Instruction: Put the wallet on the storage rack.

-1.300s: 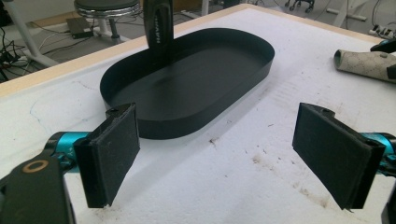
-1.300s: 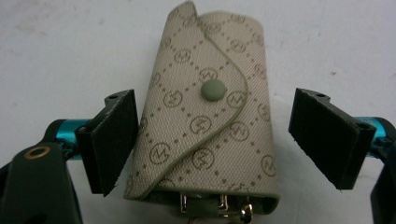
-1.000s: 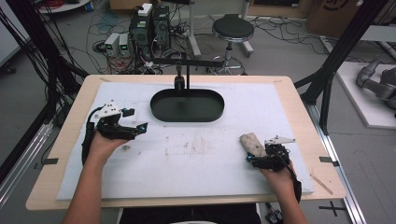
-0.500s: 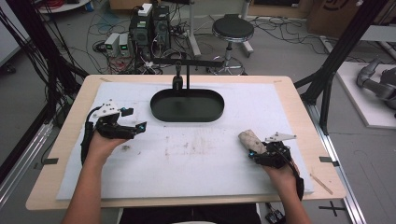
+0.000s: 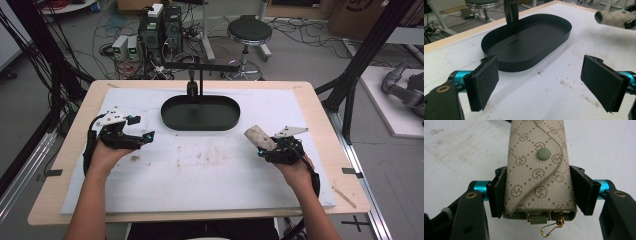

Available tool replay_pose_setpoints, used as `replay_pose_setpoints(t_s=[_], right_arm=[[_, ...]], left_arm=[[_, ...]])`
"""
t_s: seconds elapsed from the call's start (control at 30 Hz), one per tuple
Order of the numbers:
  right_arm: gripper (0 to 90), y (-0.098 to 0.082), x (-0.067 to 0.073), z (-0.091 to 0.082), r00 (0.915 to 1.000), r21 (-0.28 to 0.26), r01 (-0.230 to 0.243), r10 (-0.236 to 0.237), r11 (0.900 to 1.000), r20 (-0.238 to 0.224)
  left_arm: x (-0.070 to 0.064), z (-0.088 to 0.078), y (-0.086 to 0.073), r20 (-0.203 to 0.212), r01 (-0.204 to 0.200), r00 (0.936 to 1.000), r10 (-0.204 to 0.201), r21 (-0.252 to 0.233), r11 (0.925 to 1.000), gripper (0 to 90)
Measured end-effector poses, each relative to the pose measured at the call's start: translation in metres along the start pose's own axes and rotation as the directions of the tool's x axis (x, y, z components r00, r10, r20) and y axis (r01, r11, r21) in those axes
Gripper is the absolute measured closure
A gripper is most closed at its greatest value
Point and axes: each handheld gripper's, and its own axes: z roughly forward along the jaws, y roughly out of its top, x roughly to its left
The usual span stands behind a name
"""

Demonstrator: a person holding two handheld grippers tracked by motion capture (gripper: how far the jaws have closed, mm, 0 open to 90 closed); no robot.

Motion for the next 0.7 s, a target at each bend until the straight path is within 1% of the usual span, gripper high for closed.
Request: replay_pose_setpoints(t_s=[0.1,0.2,0.3,0.37,0.4,0.53,0.6,0.7], right_arm=[[36.3,0.014,0.0,0.002,0.9988,0.0,0.049,-0.049,0.999,-0.009],[36.2,0.027,-0.001,0.005,0.9971,-0.006,0.074,-0.074,0.997,-0.016],[36.2,0.039,-0.003,0.009,0.9967,-0.013,0.074,-0.074,0.997,-0.032],[36.2,0.046,-0.004,0.013,0.9959,-0.013,0.079,-0.079,0.997,-0.043],[36.2,0.049,-0.004,0.015,0.9956,-0.019,0.083,-0.084,0.996,-0.042],[36.2,0.064,-0.004,0.024,0.9929,-0.014,0.103,-0.103,0.995,-0.059],[36.1,0.07,-0.005,0.029,0.9921,-0.018,0.104,-0.105,0.994,-0.069],[36.1,0.08,-0.006,0.037,0.9904,-0.008,0.121,-0.121,0.993,-0.066]], left_arm=[[-0.003,-0.001,0.0,0.005,-0.015,0.9999,0.015,0.005,0.9999,14.9],[-0.004,-0.002,0.001,0.007,-0.018,0.9998,0.018,0.002,0.9998,14.9],[-0.004,-0.003,0.0,0.003,-0.016,0.9999,0.016,0.001,0.9999,14.9],[-0.003,-0.003,0.0,0.0,-0.012,0.9999,0.012,0.002,0.9999,14.9],[-0.003,-0.004,0.0,0.001,-0.016,0.9999,0.016,0.003,0.9999,14.9],[-0.002,-0.005,-0.001,0.0,-0.02,0.9998,0.02,0.002,0.9998,14.9],[-0.002,-0.006,-0.001,0.002,-0.02,0.9998,0.02,-0.001,0.9998,14.9],[-0.002,-0.006,-0.001,0.001,-0.022,0.9998,0.022,-0.001,0.9998,14.9]])
